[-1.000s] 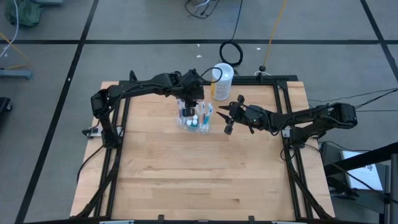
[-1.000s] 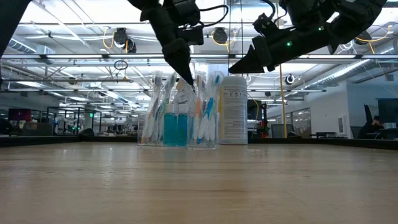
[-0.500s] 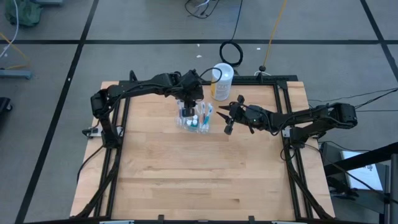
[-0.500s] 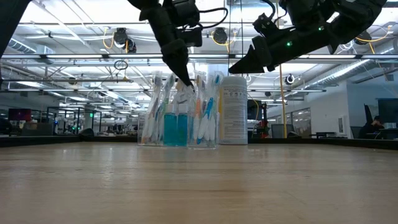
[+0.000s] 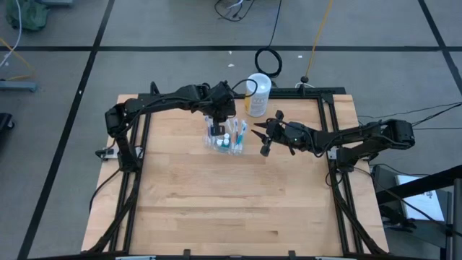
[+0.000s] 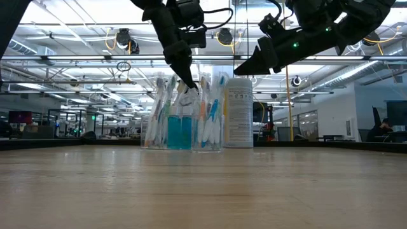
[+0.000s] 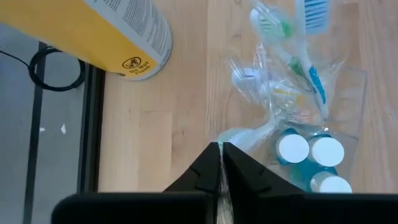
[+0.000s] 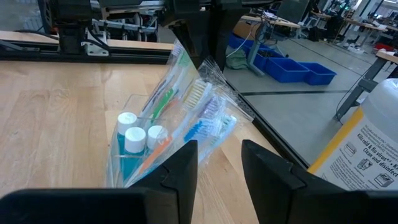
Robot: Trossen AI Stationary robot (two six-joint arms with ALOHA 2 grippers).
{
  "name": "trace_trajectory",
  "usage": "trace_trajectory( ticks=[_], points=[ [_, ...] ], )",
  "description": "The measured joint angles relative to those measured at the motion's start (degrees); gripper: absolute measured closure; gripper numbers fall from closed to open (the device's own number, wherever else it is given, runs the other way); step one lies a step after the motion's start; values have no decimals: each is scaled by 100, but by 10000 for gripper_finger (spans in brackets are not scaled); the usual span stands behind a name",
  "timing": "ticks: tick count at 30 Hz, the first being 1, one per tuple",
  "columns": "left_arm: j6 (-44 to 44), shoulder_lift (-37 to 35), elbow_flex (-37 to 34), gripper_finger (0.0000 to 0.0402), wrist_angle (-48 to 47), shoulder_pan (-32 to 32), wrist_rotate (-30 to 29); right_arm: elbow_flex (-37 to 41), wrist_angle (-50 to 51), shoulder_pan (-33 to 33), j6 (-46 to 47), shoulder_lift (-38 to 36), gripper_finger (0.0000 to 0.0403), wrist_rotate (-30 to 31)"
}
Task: Pick & Place toothbrushing station
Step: Adjust the toothbrushes into the transparent organizer
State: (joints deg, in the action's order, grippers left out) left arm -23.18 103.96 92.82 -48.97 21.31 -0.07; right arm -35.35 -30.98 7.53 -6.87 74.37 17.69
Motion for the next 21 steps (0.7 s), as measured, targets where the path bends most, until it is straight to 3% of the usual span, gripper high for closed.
trace_trajectory(
  ticks=[15, 21],
  points=[
    [-188, -118, 214, 396, -128, -251, -168, 0, -48, 0, 0, 2, 287, -8],
    [-259, -181, 223, 389, -345, -405, -448, 0, -361, -14, -2, 5, 283, -930]
  ],
)
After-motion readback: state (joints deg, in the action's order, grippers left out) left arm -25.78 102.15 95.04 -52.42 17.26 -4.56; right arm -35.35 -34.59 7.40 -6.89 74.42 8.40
